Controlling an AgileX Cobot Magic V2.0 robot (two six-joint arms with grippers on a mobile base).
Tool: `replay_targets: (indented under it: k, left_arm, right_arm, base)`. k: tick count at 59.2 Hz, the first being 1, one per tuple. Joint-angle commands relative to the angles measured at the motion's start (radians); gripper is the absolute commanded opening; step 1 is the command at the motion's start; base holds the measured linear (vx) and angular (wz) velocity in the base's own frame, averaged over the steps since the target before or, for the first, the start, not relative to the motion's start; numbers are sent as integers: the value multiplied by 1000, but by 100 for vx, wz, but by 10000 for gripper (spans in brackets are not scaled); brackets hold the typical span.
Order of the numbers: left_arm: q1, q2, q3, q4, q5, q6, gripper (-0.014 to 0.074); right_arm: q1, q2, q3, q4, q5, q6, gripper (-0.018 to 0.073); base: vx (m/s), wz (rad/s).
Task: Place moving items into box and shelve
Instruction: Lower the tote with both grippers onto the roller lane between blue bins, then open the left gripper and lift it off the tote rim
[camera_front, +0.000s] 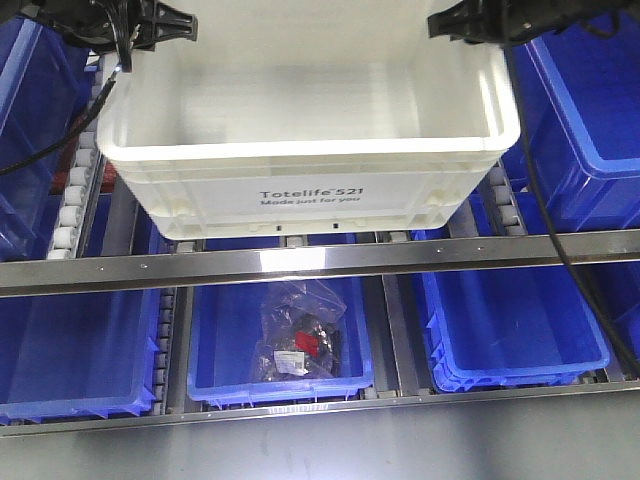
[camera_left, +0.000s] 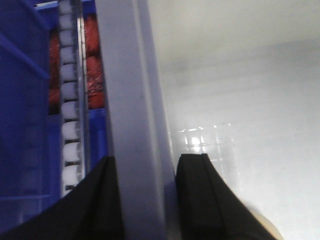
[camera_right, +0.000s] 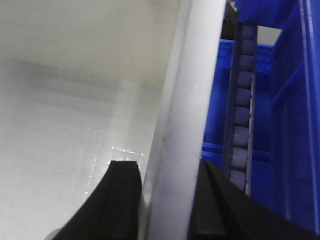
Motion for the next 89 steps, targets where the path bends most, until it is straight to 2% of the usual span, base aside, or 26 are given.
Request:
replay_targets:
  k: [1,16,37,50,62,72,89]
  left_arm:
    - [5,-62,-38,138,-104,-10,2]
    - [5,-26,-38,150,-143,-18,2]
    - [5,22,-38,154,-137,-17,2]
    - [5,39,-38,225,-137,-20,2]
    - [5,43,-38,220,-168,-34,13]
    - [5,43,-38,177,-183,-37,106]
    - [5,38,-38,91,-182,-36,440]
  right_arm:
    - [31,-69,-49,-11,-207,-80,-1]
    - [39,-44,-49,-12,-241,-87,-1]
    - [39,20,-49,-6,-258,-89,-1]
    - [39,40,-49,-3,-255,-89,0]
    - [39,40,-49,-4,-268,-91,45]
    - [39,40,-49,-3,-278,-90,173]
    - [39,40,-49,-3,-277,-89,481]
  base:
    - [0,0]
    - [0,0]
    - [0,0]
    - [0,0]
    - [0,0]
    - [0,0]
    - [0,0]
